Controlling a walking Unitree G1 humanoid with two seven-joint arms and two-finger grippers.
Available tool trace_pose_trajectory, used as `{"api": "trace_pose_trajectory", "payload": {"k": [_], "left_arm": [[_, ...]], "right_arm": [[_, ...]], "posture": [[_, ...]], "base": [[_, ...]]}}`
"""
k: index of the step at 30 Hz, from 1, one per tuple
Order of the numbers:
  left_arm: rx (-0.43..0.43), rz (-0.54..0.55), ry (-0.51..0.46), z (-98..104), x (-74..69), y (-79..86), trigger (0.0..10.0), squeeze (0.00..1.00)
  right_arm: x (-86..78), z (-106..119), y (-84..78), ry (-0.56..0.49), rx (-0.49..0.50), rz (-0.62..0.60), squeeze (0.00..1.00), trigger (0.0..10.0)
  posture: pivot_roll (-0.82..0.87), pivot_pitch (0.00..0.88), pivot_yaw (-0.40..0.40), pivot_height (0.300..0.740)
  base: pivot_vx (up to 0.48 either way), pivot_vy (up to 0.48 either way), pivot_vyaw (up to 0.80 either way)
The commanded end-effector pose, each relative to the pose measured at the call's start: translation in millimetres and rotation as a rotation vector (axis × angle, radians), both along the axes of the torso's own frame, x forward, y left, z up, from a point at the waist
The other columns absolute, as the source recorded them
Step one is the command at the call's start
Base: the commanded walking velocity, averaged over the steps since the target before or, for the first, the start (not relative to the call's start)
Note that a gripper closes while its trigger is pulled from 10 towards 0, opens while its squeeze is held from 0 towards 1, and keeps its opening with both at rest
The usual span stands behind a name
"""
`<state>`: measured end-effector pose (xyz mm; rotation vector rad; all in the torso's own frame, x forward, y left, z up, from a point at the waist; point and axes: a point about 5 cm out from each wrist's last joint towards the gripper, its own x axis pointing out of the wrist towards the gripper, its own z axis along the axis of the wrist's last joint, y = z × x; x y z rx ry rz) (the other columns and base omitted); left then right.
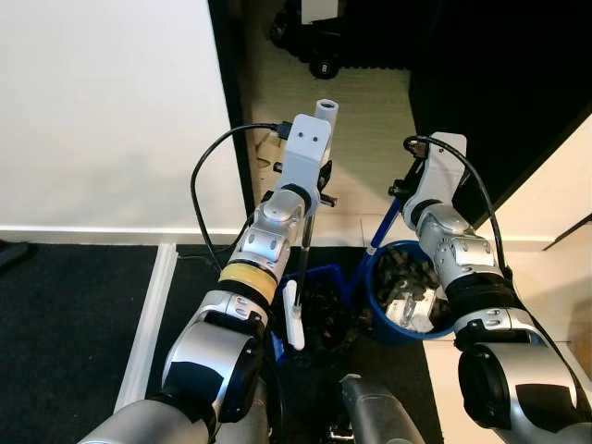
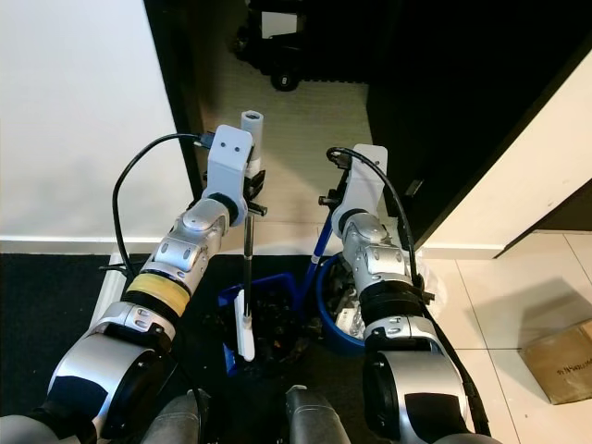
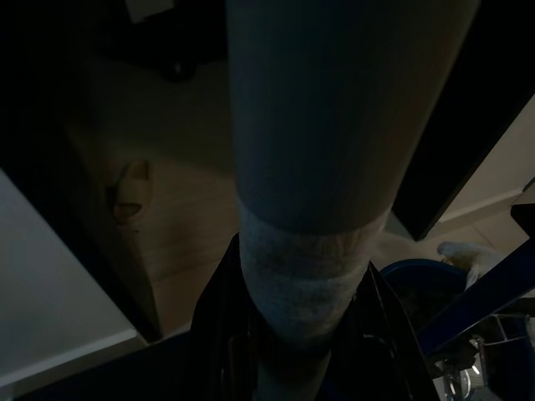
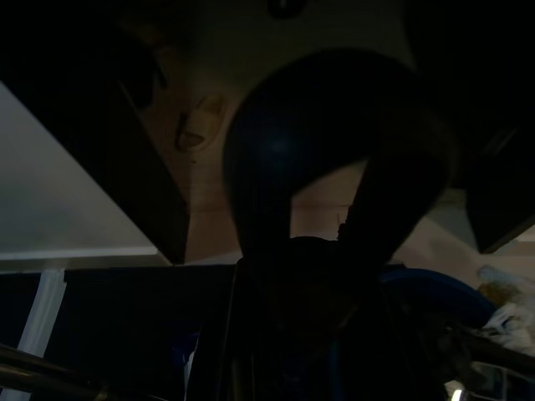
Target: Sweep floor
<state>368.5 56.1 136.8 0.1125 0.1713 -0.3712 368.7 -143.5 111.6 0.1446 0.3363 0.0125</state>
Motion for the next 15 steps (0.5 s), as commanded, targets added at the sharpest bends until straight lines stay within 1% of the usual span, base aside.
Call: {"api": "trace_pose_trajectory", "payload": {"k": [1,3,6,8,15], "left_arm": [[0.027,-0.010,0.021,-5.0,-1.2,0.7,10.0,0.00],[0.028,-0.011,0.020,-5.0,-1.3,0.6,10.0,0.00],[0.027,-0.008,0.016,-5.0,-1.5,0.8,10.0,0.00],[0.007,0.000,0.017,-4.7,-1.5,0.9,10.0,0.00],[0.037,-0.023,0.013,-5.1,-1.8,0.4,10.0,0.00]], "right_arm": [[6.8,15.4,2.2,-0.061,0.037,0.004,0.00,10.0],[6.9,15.3,2.3,-0.061,0.037,0.004,0.00,10.0],[6.5,14.6,2.7,-0.060,0.038,0.003,0.00,10.0],[6.2,14.3,2.9,-0.060,0.038,0.003,0.00,10.0],[5.9,13.7,3.0,-0.057,0.039,0.001,0.00,10.0]], "posture": [[0.05,0.036,-0.062,0.740],[0.05,0.036,-0.062,0.740],[0.05,0.034,-0.061,0.740],[0.05,0.034,-0.060,0.740],[0.06,0.040,-0.061,0.740]], "base": [[0.000,-0.315,0.00],[0.000,-0.315,0.00],[0.000,0.000,0.00],[0.000,0.000,0.00],[0.000,0.000,0.00]]}}
